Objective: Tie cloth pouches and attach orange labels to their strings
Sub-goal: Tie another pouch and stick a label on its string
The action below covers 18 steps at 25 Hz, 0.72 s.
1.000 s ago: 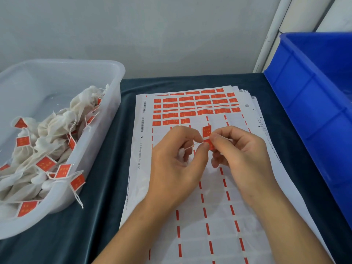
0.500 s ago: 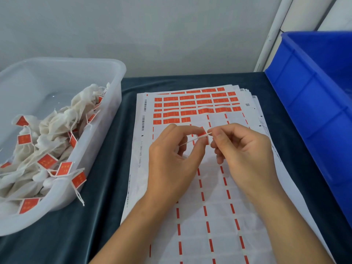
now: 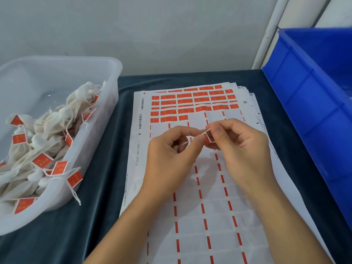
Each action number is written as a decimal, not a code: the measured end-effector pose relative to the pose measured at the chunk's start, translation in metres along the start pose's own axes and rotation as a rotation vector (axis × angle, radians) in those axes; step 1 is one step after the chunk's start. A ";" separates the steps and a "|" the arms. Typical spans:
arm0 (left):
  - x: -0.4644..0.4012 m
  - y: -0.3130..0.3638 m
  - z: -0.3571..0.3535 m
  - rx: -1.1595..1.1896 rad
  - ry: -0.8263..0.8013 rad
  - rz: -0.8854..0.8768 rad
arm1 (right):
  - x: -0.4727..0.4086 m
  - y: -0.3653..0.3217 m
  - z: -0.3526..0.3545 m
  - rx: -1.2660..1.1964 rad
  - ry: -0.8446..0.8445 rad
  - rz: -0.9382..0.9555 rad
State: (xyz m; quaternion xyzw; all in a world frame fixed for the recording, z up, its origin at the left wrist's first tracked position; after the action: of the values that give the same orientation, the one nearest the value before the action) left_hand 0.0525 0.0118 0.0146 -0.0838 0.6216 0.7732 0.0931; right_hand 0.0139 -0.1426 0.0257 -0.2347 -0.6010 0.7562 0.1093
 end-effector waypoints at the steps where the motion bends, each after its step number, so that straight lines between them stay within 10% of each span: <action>1: 0.000 -0.001 0.000 0.027 -0.009 0.025 | 0.000 0.000 0.000 -0.010 -0.002 -0.003; 18: -0.003 -0.007 0.000 0.091 -0.011 0.164 | 0.002 -0.001 -0.002 -0.047 -0.017 -0.038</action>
State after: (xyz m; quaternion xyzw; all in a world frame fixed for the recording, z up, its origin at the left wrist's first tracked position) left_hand 0.0575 0.0126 0.0090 -0.0240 0.6604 0.7497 0.0367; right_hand 0.0133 -0.1403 0.0260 -0.2196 -0.6240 0.7414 0.1129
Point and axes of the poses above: each hand's wrist, its own x-axis away from the middle knuckle, its own z-axis out of the back of the hand, y = z × x, the point moved 4 cm from there along -x, towards the middle knuckle, and after that the axes turned 6 degrees about y, right-handed, at the moved point
